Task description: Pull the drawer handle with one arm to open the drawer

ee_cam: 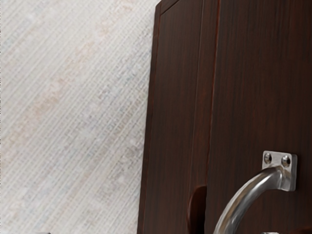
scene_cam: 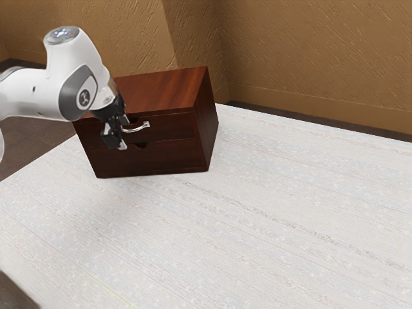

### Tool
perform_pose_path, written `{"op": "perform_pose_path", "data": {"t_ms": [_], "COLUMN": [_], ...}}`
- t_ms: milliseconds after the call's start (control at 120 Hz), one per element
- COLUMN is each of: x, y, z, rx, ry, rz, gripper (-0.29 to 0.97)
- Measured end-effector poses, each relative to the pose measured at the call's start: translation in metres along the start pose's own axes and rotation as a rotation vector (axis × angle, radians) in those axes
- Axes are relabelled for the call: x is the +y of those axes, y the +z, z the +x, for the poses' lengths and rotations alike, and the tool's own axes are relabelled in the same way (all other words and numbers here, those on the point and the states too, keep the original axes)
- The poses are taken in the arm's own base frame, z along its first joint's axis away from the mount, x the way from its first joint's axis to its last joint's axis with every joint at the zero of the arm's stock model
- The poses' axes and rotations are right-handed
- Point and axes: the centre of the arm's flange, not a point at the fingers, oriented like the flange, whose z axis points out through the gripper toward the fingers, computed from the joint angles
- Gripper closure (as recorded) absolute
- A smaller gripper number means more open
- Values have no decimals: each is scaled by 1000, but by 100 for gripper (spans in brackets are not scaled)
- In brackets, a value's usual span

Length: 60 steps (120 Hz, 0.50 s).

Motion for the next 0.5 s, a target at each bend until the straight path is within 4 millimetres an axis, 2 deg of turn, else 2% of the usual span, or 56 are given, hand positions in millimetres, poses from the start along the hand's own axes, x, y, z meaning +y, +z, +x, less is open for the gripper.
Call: {"op": "perform_pose_path", "data": {"t_ms": [292,500], "x": [-5,-8], "y": [9,11], "z": [-1,-4], "rx": [4,3], "ry": [31,57], "rz": [18,26], "gripper": [23,35]}}
